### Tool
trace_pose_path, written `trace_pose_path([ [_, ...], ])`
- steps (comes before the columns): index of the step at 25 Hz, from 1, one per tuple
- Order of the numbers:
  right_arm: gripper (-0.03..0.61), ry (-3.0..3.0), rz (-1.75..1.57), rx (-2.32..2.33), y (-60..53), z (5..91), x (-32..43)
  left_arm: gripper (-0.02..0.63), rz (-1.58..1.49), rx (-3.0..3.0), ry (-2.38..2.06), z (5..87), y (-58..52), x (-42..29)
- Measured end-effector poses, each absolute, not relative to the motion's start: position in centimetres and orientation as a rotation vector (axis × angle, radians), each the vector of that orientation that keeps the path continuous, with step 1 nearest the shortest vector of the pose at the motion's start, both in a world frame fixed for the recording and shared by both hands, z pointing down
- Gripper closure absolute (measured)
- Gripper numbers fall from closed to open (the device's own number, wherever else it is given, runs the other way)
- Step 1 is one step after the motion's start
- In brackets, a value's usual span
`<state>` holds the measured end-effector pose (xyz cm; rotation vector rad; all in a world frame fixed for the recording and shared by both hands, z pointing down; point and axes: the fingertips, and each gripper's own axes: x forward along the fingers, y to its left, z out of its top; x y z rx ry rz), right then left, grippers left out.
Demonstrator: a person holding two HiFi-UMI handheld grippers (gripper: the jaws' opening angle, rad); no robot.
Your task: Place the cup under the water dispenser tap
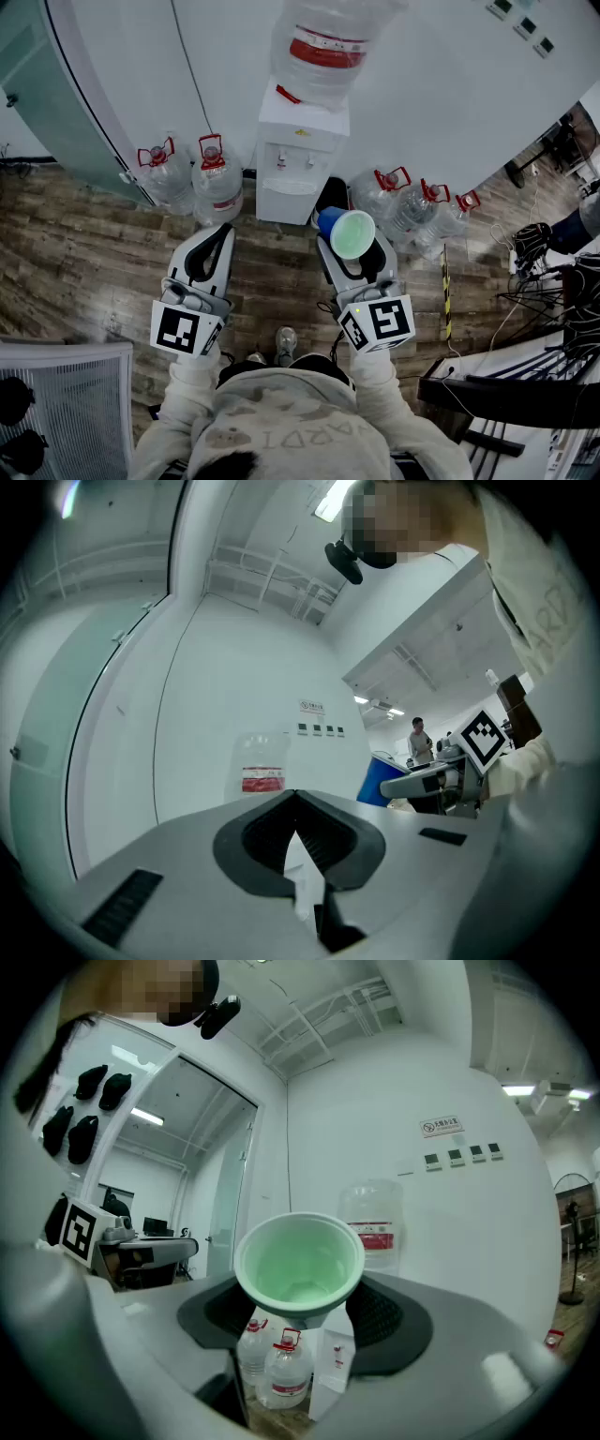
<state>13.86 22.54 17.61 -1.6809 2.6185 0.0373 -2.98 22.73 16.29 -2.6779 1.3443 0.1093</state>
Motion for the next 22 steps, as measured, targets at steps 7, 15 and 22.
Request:
trace_pose_path([
  [7,0.272,2.620,0.050,-1.668,22.3,17.6,14.4,0.609,0.111,-2.671,1.341,16.3,22.7,-2.0],
  [15,0.272,2.642,0.061,-1.610,20.7,17.8,15.4,0.609,0.105,-2.649,1.363,16.2,21.5,-0.5],
  [22,0.272,2.695,0.081,-1.549,18.5,18.1,16.7,0.609,0.121,-2.623,1.394,16.1,19.6,1.5],
])
